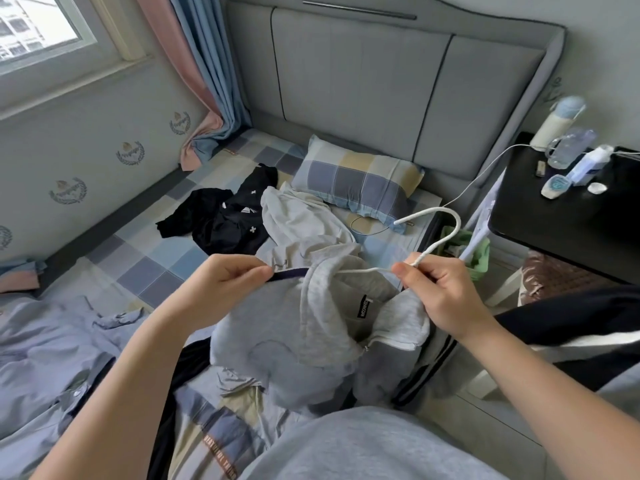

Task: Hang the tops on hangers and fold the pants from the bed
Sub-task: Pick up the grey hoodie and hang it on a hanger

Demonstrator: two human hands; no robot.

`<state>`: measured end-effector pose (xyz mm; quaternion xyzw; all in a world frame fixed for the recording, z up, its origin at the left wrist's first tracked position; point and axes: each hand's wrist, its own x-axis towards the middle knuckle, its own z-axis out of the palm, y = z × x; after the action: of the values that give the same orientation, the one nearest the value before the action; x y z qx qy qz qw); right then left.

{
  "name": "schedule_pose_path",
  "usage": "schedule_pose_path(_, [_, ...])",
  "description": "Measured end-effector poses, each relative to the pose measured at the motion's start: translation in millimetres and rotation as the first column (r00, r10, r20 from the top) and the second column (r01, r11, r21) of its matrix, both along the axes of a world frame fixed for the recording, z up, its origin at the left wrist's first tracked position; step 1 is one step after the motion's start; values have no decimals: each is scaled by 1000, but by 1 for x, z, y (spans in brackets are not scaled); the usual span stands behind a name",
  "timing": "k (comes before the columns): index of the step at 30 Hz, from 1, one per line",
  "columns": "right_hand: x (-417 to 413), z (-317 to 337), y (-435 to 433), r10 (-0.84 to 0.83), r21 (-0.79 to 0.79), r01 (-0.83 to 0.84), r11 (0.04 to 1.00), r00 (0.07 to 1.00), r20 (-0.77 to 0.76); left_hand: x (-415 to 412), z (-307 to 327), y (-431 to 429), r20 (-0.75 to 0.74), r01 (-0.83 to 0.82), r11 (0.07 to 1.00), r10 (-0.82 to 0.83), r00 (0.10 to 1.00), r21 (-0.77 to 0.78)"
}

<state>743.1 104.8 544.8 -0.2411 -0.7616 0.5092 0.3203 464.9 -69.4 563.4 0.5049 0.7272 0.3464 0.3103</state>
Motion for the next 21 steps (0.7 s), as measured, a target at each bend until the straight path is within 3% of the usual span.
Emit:
schedule_pose_path(5, [5, -1, 0, -1, 85, -2, 996, 999, 36, 10, 2, 4, 183, 178, 967, -145, 972, -182])
schedule_pose_path(9, [9, -2, 5, -5, 157, -6, 988, 998, 68, 18, -4, 12, 236, 19, 995, 5, 972, -100])
schedule_pose_path(15, [22, 0, 15, 25, 191, -42, 981, 995, 92, 41, -10, 20, 65, -86, 972, 74, 995, 221])
schedule_pose_path(21, [23, -2, 6, 17, 200, -33, 979, 997, 79, 46, -6, 23, -104, 100, 979, -83, 991, 175])
